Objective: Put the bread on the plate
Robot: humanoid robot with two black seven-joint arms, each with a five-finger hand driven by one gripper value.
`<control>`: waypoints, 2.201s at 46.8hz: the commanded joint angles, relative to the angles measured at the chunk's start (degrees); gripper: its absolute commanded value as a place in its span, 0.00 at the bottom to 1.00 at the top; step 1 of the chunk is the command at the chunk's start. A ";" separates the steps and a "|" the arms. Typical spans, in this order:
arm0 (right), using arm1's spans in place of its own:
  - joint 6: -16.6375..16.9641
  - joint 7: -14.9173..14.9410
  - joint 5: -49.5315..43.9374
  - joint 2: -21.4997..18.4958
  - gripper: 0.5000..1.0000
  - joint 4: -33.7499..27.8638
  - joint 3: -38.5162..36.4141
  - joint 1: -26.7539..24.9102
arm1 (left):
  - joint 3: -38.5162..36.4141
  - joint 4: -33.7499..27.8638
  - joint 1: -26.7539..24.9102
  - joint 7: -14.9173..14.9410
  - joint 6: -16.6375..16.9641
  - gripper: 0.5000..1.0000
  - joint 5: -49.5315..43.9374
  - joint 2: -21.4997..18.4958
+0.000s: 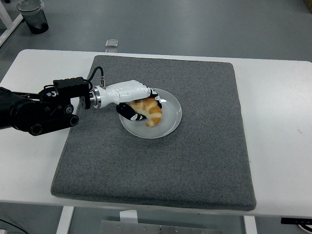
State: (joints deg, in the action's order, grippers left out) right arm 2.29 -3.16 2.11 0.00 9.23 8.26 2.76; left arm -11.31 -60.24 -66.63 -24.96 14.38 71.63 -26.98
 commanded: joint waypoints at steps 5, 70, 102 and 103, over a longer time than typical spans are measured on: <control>-0.01 -0.01 0.00 0.00 0.86 0.00 0.00 -0.04 | -0.21 0.74 0.18 0.00 -0.06 0.00 -0.08 0.61; -0.01 -0.01 0.00 0.00 0.86 0.00 0.00 0.05 | -0.12 3.91 1.33 0.00 0.38 0.00 -0.17 2.72; -0.01 -0.01 0.00 0.00 0.86 0.00 0.00 0.05 | 0.58 4.26 1.68 0.09 2.49 0.51 -1.14 4.13; -0.01 -0.01 0.00 0.00 0.86 0.00 0.00 0.05 | 0.58 4.26 1.68 0.09 2.49 0.53 -1.14 4.13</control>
State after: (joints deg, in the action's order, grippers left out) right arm 2.28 -3.16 2.11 0.00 9.24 8.26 2.77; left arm -10.74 -55.98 -64.95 -24.87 16.91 70.49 -22.85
